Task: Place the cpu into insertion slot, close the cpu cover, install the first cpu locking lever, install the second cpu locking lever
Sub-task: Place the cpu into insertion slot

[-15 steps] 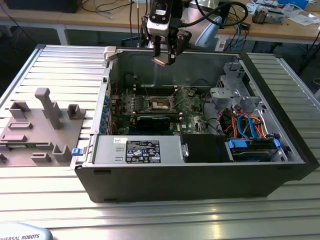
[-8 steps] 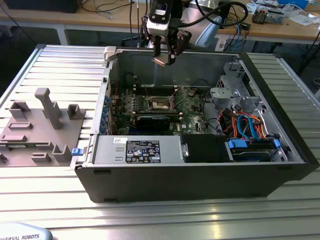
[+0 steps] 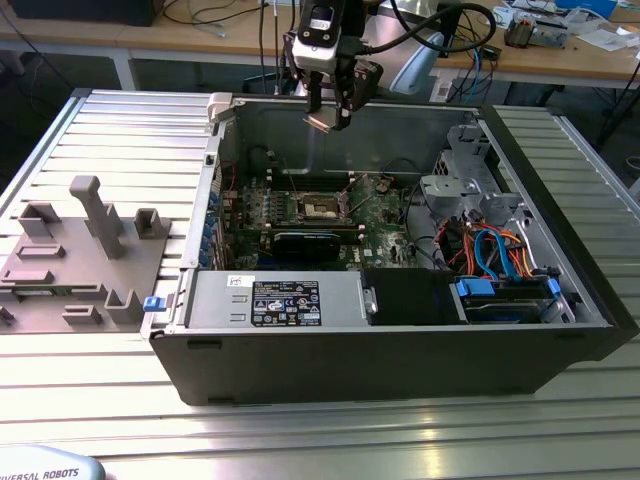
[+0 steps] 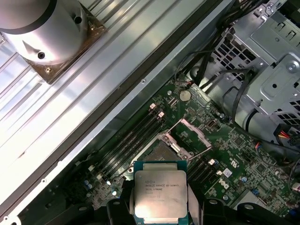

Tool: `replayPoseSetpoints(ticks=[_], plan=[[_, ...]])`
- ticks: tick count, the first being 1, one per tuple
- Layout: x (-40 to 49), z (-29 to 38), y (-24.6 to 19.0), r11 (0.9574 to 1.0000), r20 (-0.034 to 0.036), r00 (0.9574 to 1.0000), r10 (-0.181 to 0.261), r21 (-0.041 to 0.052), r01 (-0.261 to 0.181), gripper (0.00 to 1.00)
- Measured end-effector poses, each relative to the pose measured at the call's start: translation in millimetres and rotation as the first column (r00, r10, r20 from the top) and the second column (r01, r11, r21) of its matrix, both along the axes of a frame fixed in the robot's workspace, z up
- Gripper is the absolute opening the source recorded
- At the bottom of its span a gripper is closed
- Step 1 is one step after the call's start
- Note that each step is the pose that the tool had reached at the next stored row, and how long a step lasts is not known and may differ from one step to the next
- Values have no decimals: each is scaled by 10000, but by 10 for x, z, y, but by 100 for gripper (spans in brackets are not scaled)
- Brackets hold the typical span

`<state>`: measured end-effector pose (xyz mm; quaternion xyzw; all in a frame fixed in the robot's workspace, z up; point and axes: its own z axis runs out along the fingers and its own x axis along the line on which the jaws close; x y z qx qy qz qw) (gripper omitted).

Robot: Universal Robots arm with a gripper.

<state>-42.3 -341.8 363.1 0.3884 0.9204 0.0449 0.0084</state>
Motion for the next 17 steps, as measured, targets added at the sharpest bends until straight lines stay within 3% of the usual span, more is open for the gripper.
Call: replayPoseSetpoints(ticks=[17], plan=[[0,0,0,9999,0,9999,-144,0,144,54]])
